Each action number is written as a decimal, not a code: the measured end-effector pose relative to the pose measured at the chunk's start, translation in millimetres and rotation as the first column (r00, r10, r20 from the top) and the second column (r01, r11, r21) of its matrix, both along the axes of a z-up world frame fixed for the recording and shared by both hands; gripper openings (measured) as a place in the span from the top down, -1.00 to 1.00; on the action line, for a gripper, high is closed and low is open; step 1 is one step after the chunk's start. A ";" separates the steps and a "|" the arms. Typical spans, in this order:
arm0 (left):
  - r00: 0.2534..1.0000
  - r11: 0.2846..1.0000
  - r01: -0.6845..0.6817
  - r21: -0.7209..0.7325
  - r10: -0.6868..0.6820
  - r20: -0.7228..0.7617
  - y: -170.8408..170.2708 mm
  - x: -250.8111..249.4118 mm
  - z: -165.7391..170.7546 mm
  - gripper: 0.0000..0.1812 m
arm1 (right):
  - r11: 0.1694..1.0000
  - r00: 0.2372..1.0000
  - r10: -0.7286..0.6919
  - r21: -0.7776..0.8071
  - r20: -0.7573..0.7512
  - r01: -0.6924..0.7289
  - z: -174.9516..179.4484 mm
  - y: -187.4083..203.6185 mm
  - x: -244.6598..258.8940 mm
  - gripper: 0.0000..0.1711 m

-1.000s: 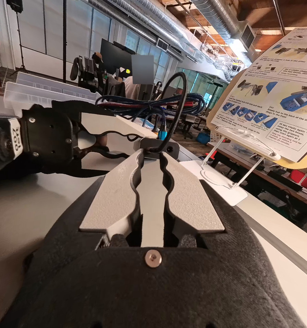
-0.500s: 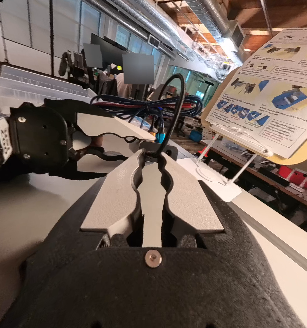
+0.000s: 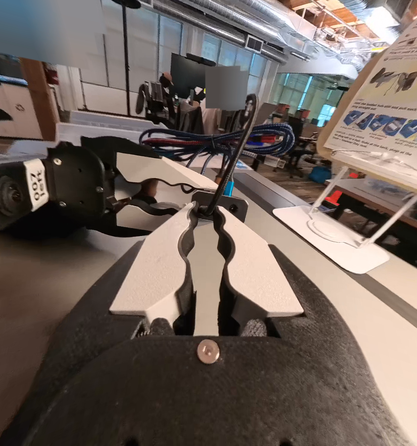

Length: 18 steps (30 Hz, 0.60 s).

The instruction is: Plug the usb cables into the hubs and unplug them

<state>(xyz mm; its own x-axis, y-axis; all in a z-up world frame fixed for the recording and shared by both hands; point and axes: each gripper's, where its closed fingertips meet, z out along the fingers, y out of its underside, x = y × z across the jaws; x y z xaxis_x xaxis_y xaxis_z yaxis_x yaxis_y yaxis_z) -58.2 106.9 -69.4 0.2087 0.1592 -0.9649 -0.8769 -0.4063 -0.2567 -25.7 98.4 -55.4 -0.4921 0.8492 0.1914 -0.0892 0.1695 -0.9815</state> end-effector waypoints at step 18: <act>0.993 0.999 0.048 -0.008 -0.047 0.107 4.3 0.9 -7.9 0.67 | 0.999 1.000 0.027 -0.033 0.008 -0.027 -5.0 2.9 -1.7 0.85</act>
<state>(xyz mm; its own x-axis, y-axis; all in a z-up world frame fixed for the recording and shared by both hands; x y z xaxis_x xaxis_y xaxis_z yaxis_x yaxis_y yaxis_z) -57.2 111.2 -77.3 0.3174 0.1369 -0.9384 -0.8634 -0.3676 -0.3456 -27.5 101.3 -60.4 -0.5163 0.8415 0.1592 -0.0844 0.1349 -0.9872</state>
